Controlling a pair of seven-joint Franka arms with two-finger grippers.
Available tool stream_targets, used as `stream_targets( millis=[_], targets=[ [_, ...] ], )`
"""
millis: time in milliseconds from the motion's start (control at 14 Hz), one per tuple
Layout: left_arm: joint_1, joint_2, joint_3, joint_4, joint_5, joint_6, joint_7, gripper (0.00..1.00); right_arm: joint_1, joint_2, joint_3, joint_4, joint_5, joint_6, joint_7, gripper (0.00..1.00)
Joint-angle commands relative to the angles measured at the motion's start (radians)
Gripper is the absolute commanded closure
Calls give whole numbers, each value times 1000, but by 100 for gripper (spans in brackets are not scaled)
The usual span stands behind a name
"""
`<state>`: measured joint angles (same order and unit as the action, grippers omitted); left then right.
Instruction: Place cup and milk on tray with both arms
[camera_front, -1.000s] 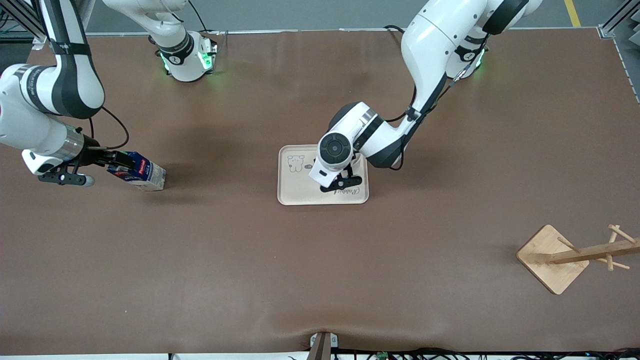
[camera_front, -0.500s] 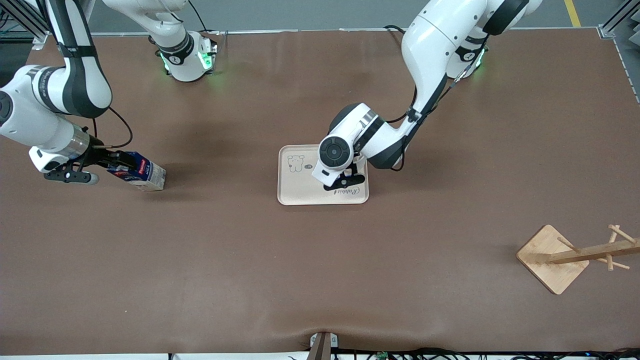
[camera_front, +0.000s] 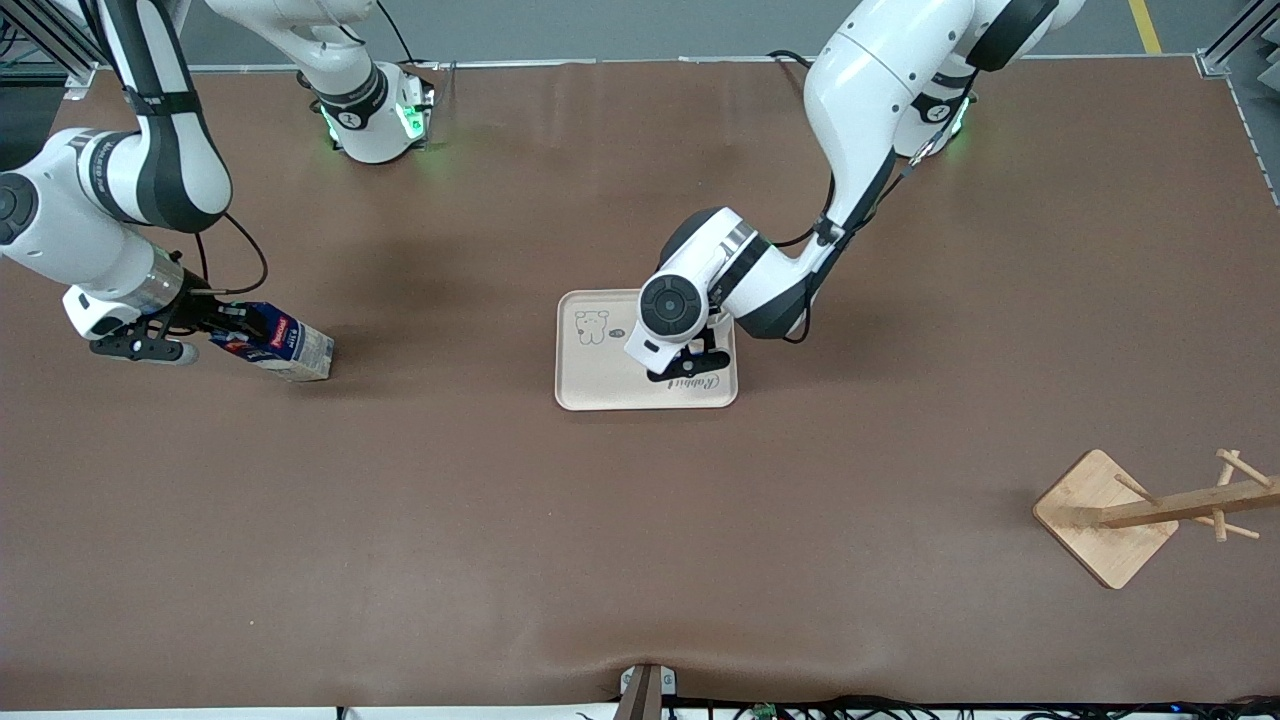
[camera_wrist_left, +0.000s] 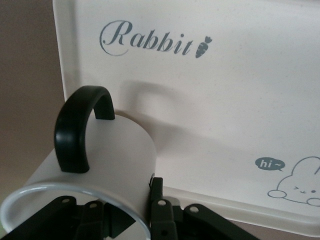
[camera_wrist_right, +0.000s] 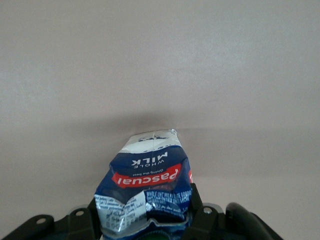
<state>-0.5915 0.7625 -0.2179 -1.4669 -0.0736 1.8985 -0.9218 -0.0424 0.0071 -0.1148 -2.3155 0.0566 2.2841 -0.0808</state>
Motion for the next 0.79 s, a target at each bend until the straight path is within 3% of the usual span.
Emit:
stream_targets(
  millis=[0,286,500,714],
  targets=[
    [-2,9,3,19,-14,7,18,99,-7,-39,9,-12,2,-14,-1,100],
    [-4,9,3,19,-15,13,18,97,22,-26,10,201,12,-309,21,100],
    [-5,12,3,17,-27,57,32,97,76,-24,10,287,12,-382,159,100],
    [-8,27,3,17,-28,73,32,97,125,-15,10,338,14,-442,168,100]
  ],
)
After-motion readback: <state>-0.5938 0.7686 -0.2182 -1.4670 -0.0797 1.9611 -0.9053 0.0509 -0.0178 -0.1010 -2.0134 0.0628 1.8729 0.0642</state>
